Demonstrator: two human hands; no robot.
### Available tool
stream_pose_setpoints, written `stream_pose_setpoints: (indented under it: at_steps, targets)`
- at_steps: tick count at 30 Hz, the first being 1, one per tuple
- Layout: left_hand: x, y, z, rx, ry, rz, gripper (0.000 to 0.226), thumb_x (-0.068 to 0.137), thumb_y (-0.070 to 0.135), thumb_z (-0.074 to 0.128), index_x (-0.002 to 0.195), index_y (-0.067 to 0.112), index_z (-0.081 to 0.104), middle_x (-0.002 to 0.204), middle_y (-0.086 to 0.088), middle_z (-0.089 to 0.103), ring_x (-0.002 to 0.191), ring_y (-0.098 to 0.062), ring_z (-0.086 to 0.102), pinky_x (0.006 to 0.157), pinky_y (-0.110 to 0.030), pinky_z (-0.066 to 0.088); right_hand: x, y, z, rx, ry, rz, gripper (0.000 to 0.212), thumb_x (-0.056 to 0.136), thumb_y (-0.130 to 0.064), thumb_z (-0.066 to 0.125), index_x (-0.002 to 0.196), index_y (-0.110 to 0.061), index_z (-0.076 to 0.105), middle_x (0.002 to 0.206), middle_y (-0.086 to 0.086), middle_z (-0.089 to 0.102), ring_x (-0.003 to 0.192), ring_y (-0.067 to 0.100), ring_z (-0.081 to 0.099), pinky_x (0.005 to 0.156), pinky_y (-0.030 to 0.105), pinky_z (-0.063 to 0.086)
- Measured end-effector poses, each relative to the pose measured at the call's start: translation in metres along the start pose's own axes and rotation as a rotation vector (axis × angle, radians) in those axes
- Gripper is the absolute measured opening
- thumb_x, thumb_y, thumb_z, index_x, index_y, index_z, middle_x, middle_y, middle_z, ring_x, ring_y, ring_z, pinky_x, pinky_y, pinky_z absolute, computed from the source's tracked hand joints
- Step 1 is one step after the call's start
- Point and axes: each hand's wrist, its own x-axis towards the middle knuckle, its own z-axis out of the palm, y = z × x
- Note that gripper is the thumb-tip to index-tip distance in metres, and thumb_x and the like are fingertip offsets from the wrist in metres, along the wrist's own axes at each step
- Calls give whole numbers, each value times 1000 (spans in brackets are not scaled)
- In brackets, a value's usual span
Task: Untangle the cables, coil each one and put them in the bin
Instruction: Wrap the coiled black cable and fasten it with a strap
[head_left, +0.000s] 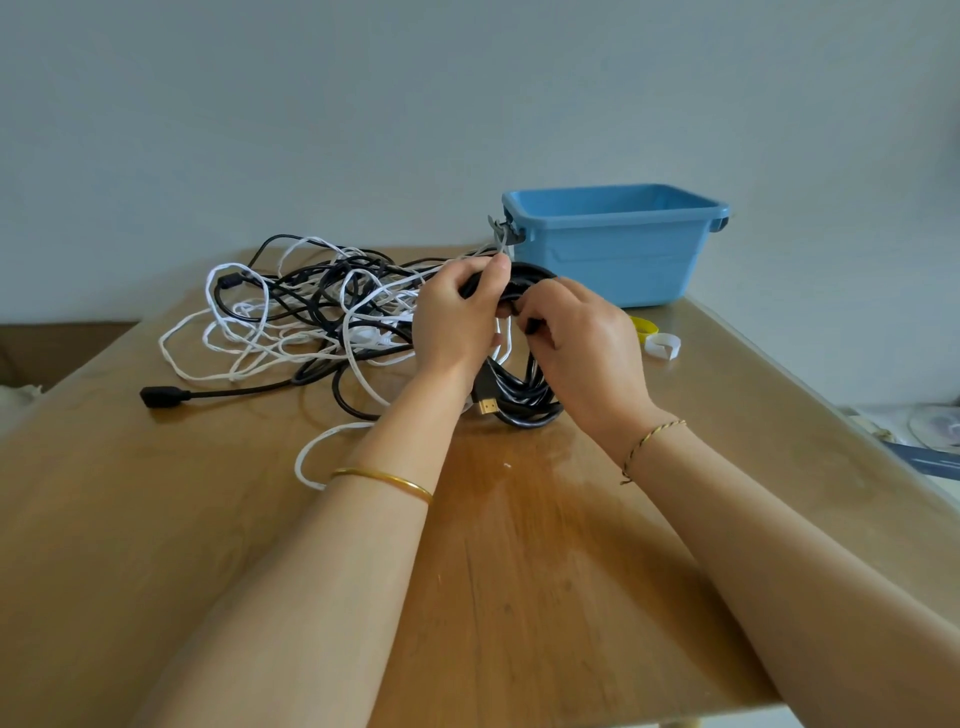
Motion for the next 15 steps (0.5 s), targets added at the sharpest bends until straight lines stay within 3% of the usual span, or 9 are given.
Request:
stream_pose_setpoints:
  at_steps: [4, 7, 10, 13, 15]
  targets:
    - [0, 0, 1, -14, -23, 4, 21, 92, 36, 58, 85, 20, 69, 77, 0, 68, 63, -19, 64, 59, -42, 55, -1, -1, 1, 90, 2, 62, 10, 75, 8, 60, 78, -1, 58, 92, 11, 58, 62, 30, 55, 51, 42, 49]
    - [-1, 1, 2, -28, -35, 0, 19, 93, 33, 57, 92, 18, 70, 86, 0, 69, 70, -16, 65, 53, -32, 54, -1, -2, -1, 183, 46, 191, 8, 79, 4, 63, 79, -3, 58, 87, 3, 53, 64, 20, 51, 60, 34, 45]
    - [0, -1, 3, 5, -32, 16, 17, 93, 34, 57, 94, 21, 68, 87, 5, 69, 75, -18, 69, 50, -32, 52, 2, -1, -3, 210, 85, 327, 8, 80, 0, 63, 80, -4, 56, 81, -2, 50, 68, 14, 48, 65, 33, 45]
    - [1, -1, 4, 18, -26, 28, 17, 93, 35, 58, 94, 22, 68, 92, 3, 70, 79, -20, 70, 48, -30, 47, 3, 3, -2, 132, 114, 339, 8, 81, -5, 64, 81, -7, 56, 79, -5, 52, 74, 18, 51, 65, 32, 42]
    - [1, 0, 4, 41, -19, 43, 17, 93, 34, 58, 92, 20, 68, 84, 3, 68, 72, -22, 69, 46, -31, 47, 4, 6, -1, 51, 125, 292, 9, 79, -9, 65, 79, -11, 57, 76, -8, 54, 81, 22, 50, 67, 31, 40]
